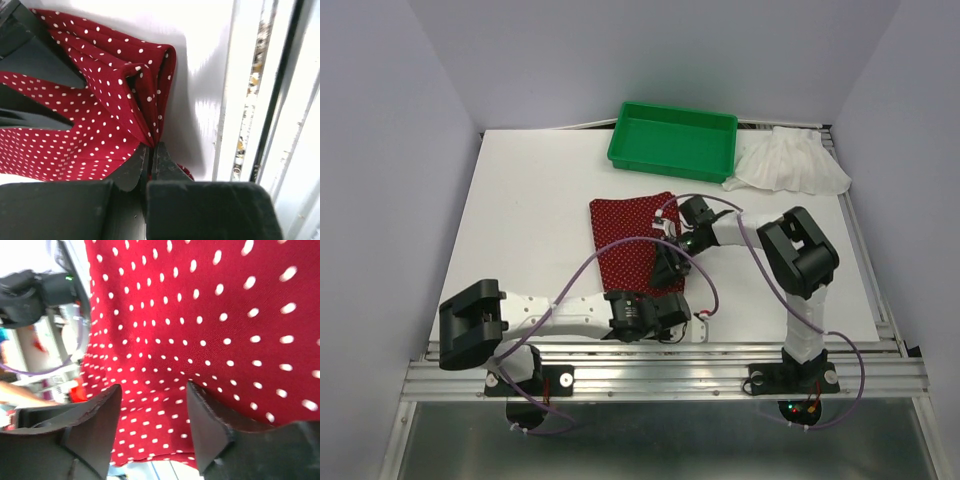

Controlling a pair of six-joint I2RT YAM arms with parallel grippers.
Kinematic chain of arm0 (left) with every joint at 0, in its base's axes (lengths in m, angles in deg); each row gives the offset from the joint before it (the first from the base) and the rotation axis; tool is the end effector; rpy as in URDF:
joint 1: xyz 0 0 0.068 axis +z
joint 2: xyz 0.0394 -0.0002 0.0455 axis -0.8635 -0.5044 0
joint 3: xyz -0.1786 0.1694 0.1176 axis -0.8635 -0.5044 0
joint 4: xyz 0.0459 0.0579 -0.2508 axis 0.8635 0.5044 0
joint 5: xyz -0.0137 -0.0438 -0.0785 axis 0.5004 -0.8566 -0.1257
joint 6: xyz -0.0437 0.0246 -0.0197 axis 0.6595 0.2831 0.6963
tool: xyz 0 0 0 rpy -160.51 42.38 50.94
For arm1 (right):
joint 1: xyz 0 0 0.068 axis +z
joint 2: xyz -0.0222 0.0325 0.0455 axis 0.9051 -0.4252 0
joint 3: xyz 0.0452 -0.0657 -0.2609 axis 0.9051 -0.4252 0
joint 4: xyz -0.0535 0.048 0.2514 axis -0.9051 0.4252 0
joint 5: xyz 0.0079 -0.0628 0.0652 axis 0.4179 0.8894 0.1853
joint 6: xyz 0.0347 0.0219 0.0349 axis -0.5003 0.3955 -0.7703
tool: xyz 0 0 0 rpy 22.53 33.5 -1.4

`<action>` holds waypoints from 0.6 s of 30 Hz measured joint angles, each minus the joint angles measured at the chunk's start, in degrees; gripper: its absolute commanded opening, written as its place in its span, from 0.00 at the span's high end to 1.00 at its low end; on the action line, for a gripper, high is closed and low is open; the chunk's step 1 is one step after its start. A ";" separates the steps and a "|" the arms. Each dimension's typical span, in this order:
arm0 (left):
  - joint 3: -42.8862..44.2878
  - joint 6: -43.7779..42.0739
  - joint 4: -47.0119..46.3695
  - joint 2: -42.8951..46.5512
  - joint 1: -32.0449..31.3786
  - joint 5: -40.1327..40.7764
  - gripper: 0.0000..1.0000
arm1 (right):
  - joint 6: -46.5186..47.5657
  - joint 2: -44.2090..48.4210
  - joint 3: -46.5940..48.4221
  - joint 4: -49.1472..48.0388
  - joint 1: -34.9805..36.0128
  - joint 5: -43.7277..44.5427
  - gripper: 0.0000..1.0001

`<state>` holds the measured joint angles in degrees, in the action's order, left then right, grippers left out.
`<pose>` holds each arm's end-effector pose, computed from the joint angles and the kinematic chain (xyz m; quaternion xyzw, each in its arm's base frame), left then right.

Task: Fold and stack the skirts
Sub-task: Fold the skirt

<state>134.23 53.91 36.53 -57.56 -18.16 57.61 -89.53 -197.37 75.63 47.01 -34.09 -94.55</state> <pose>0.0683 -0.2815 0.2009 0.7327 0.6111 -0.0314 0.2979 0.3065 0.2168 0.1136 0.2243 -0.8414 -0.4914 0.0152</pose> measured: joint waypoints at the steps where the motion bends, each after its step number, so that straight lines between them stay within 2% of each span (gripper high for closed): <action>1: 0.68 0.02 0.83 0.68 0.07 -0.94 1.00 | 0.22 0.59 0.39 0.85 0.00 0.83 0.33; 6: 2.29 0.04 3.69 2.03 -0.02 -6.01 1.00 | 0.70 2.21 8.00 4.35 -1.20 5.77 0.33; 10: 2.49 0.04 5.70 2.08 -0.04 -9.70 1.00 | 1.16 1.29 17.53 4.28 -4.96 7.85 0.33; 18: 7.15 -1.03 10.97 2.10 -0.04 -16.52 1.00 | 2.54 -11.96 30.62 3.48 -6.38 10.10 0.36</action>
<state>141.38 52.89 47.50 -55.46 -18.20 41.08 -87.00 -209.32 106.25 50.48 -40.47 -84.45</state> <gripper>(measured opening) 0.047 0.658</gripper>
